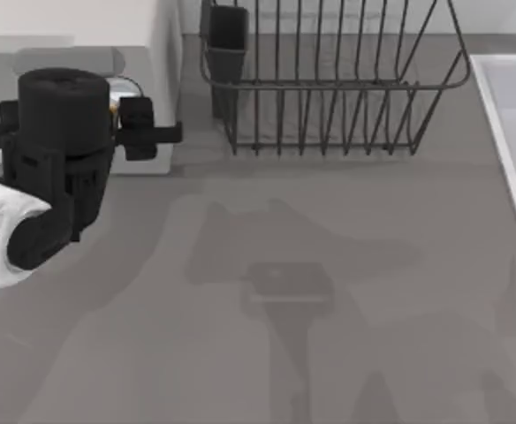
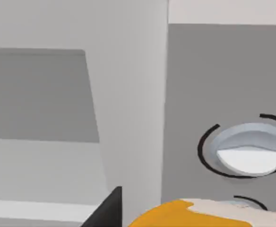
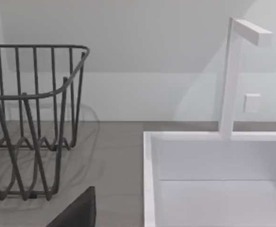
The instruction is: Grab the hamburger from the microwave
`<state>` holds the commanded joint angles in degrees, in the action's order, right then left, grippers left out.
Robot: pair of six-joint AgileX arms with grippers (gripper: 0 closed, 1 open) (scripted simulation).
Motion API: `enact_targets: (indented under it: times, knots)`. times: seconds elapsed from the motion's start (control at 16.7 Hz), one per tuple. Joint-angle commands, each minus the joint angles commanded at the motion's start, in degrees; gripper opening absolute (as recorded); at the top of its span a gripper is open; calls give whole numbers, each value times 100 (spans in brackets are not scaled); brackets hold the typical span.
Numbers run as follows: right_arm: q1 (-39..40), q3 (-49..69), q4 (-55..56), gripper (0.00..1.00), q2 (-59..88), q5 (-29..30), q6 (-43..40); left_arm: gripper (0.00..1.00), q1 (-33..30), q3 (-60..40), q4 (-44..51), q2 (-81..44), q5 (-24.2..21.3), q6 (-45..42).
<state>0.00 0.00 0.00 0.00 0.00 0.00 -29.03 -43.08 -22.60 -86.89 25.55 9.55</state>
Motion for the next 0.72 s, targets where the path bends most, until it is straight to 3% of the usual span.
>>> enact_targets:
  times: [0.18,0.48,0.72]
  knots:
    - [0,0,0,100,0,0,0,0,-247,337,126,340,233,87]
    - [0,0,0,100,0,0,0,0,-130,367,91,238,245,66]
    - [0,0,0,100,0,0,0,0,-177,509,-558,-365,260,77]
